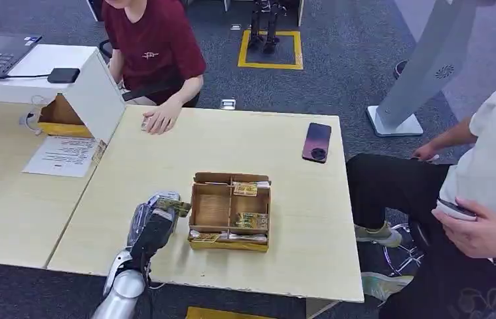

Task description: Pass the card to the sensor for recognition and then transmit it.

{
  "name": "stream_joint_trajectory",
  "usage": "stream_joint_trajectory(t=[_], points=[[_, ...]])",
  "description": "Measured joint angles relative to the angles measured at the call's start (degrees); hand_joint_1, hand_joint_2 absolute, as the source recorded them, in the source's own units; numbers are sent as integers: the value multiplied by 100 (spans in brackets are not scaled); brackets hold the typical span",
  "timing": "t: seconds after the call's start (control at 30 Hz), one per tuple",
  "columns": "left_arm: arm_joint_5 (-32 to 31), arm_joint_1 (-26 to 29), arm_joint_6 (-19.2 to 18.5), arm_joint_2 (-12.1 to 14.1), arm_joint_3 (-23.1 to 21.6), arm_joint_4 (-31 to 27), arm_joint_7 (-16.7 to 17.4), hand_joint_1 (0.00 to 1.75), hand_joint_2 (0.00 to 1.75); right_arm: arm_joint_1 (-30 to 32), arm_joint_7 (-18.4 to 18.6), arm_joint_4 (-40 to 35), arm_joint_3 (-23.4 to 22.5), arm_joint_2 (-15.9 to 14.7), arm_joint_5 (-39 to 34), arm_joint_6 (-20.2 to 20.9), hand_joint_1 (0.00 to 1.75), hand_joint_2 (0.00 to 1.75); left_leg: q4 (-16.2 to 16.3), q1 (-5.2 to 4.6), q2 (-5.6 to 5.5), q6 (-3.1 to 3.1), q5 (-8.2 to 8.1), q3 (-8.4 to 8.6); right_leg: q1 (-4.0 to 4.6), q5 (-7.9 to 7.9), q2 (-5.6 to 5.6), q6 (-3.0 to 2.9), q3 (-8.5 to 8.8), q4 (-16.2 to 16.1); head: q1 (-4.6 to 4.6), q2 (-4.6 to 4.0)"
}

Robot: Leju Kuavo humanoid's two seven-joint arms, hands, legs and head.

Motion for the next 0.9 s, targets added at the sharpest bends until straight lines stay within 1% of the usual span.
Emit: stream_joint_trajectory(t=[0.13, 0.23, 0.43, 0.7, 0.9], points=[[4, -62, 28, -13, -81, 74, 6, 175, 175, 0, 0, 0, -2, 0, 11, 2, 0, 175, 1, 0, 0, 0, 0, 0, 0, 0, 0, 0, -1, 0, -2, 0], [22, -164, 170, -42, -85, 161, 76, 175, 175, -2, 0, 0, -2, 0, 70, 9, 0, 175, 0, 1, 0, 0, 0, 0, 1, 0, -1, 0, -2, 0, 0, 0], [199, -520, 406, -41, -63, 576, 144, 175, 175, -5, -20, 0, -2, 0, 197, 33, 0, 175, 0, 1, -1, 1, 2, 0, 1, 2, -2, 0, 0, 1, 0, 0], [260, -731, 477, -33, -35, 846, 142, 175, 175, -6, -20, 0, -2, 0, 210, 35, 0, 175, 1, 0, -1, 2, 2, -2, 0, 2, -1, 1, 1, 1, 0, 0], [280, -884, 848, -7, 153, 1091, 157, 175, 175, -7, -37, 0, -2, 0, 291, 42, 0, 175, 0, 1, 0, 1, 2, -1, 1, 2, -1, 1, 1, 1, 0, 0]])
